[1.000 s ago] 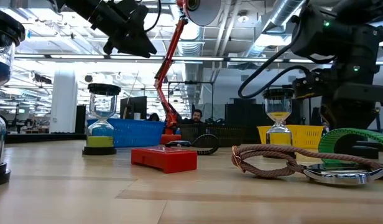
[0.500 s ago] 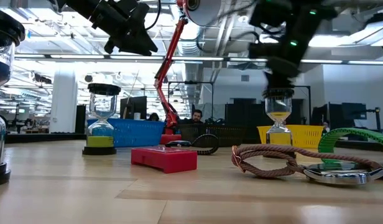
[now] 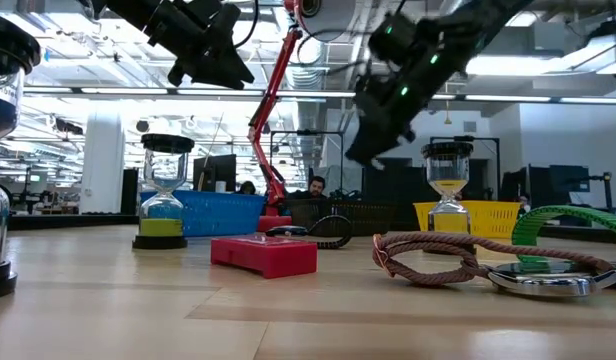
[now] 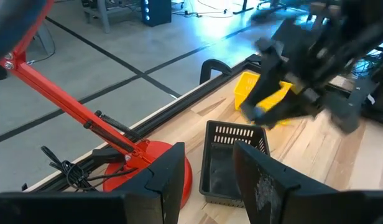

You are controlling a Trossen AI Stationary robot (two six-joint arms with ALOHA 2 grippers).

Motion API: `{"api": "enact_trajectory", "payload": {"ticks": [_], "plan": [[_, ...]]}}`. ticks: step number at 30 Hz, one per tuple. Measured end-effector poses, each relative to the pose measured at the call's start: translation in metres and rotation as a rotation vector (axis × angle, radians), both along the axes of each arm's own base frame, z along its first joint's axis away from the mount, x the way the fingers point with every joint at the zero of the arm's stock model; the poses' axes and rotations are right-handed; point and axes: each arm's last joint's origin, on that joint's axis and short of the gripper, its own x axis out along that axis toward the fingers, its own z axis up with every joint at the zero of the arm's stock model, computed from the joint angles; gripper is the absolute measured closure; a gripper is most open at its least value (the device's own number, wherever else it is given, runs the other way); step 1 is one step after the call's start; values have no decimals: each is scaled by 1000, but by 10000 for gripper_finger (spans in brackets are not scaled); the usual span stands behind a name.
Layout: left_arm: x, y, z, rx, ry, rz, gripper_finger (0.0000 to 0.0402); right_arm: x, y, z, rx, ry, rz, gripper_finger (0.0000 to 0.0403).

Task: Pick & Place Office items
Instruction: Put the right black digital clock into the black bin, then put the right green hourglass into the yellow bin

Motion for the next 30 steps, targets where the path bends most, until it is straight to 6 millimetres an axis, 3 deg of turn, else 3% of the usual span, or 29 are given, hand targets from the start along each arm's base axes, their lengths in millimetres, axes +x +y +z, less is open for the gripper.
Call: {"api": "enact_trajectory", "payload": {"ticks": [8,16,24,30], "plan": [[0,0,0,0,-5,0,271,20,-15,-45,120,102,-27,247],[0,0,0,0,-6,0,271,37,-29,-64,171,201,-63,231],[0,0,0,-1,-6,-3,271,48,-34,-57,187,286,-51,198],[0,0,0,0,-6,-2,271,53,-36,-36,188,291,-49,179]]}}
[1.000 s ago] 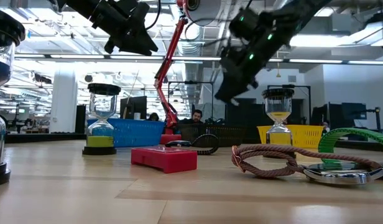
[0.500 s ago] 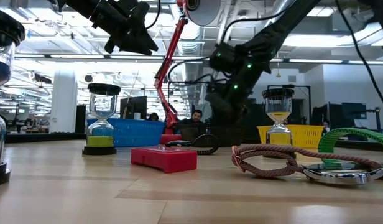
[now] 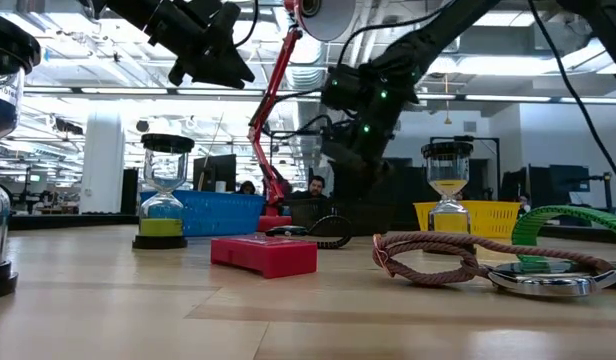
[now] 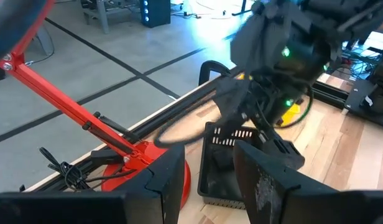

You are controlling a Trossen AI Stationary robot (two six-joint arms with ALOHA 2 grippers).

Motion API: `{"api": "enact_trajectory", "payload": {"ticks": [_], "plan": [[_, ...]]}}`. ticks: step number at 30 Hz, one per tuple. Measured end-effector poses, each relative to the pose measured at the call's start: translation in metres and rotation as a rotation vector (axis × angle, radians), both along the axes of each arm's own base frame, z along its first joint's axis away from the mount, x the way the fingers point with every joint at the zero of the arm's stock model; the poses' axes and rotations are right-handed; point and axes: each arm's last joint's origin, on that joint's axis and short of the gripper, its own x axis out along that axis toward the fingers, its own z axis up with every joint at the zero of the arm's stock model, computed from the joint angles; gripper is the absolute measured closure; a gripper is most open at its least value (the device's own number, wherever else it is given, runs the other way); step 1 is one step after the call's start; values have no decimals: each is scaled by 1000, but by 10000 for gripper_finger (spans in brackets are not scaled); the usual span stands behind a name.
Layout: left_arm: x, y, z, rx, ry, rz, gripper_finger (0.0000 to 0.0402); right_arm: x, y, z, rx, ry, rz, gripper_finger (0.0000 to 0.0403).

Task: Pick & Place Office items
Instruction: Put the right green hourglass into the yellow bin

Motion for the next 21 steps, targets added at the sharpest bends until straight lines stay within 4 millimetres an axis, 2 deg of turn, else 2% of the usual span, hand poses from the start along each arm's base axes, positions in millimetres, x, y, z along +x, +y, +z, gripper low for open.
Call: {"api": "enact_trajectory", "payload": {"ticks": [7,12,21], "plan": [[0,0,0,0,0,1,271,5,8,27,15,91,60,180],[0,0,0,1,0,4,271,7,29,43,8,89,117,180],[0,0,0,1,0,3,271,-9,67,81,3,32,168,179]]}}
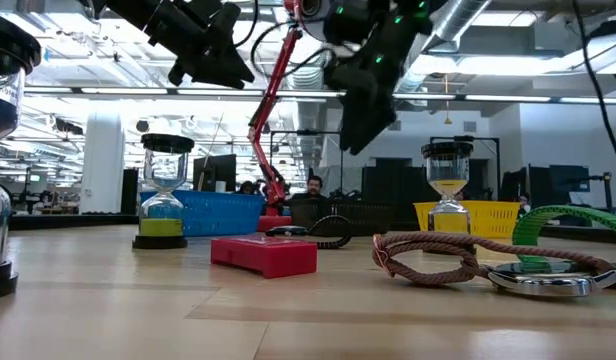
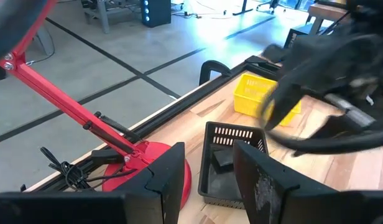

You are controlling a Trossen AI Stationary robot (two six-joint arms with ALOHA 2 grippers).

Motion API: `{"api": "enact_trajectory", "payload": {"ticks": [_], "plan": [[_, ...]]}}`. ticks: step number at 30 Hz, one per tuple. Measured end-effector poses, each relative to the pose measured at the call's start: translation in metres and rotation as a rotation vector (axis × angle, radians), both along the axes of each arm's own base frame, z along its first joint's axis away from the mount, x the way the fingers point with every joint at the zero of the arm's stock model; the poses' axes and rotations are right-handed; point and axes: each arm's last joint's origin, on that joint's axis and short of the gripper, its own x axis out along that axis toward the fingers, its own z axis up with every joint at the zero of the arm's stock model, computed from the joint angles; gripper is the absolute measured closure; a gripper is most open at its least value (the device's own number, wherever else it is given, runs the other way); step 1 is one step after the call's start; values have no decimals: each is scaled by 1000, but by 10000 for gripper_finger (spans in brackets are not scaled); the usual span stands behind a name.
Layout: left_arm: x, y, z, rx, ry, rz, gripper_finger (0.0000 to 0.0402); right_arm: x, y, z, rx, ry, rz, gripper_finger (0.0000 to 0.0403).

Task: Pick & Place Office items
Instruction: Put the right green hourglass into the yellow bin

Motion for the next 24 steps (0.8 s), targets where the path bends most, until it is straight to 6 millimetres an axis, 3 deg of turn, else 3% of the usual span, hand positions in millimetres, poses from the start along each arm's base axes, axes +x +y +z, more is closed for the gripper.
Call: {"api": "enact_trajectory", "payload": {"ticks": [8,18,24], "plan": [[0,0,0,-2,2,-6,271,-26,42,24,18,-36,57,179],[0,0,0,-3,3,-5,271,-63,94,20,77,-21,97,179],[0,0,0,-4,2,-5,271,-92,106,20,32,-60,11,184]]}}
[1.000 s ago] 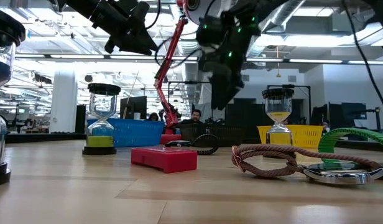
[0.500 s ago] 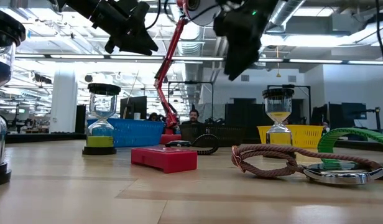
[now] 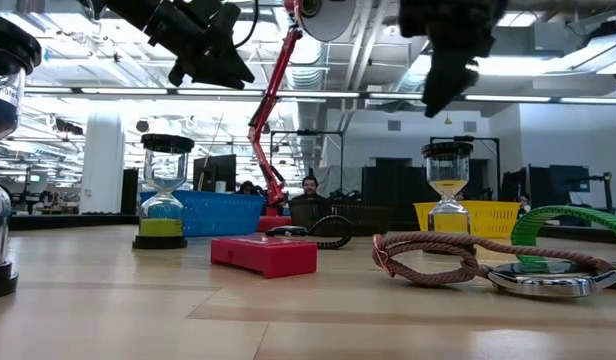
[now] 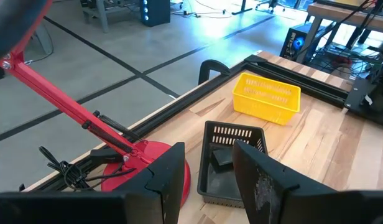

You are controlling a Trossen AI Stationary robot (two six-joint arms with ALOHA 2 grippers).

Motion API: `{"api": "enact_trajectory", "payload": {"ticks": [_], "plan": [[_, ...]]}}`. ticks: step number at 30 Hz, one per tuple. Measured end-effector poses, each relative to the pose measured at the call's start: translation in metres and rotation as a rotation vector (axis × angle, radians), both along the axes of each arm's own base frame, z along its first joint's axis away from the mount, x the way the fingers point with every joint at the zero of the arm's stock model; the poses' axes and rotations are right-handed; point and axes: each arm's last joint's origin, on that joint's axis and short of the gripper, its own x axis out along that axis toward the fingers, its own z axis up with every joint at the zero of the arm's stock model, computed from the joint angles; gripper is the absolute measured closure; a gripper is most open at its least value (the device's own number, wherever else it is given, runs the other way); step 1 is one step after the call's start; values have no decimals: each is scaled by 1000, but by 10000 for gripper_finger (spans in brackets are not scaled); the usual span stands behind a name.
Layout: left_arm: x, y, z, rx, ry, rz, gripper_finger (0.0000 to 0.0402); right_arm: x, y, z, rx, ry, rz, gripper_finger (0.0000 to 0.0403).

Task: Pick & Place Office items
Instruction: Put the right green hourglass into the yellow bin

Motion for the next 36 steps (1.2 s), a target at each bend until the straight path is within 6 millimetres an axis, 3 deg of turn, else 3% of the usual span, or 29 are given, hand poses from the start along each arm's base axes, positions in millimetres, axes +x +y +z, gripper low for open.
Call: {"api": "enact_trajectory", "payload": {"ticks": [9,15,25,30,36], "plan": [[0,0,0,0,-1,0,271,-46,-3,-22,29,-165,-9,206],[0,0,0,0,-1,0,271,-63,-1,-41,35,-351,47,223],[0,-2,0,0,-1,-7,271,-67,31,-60,-86,-546,394,231],[0,-2,0,0,-1,-6,271,-65,39,-65,-60,-530,411,231],[0,-2,0,-1,-3,-6,271,-52,34,-74,-78,-516,375,234]]}}
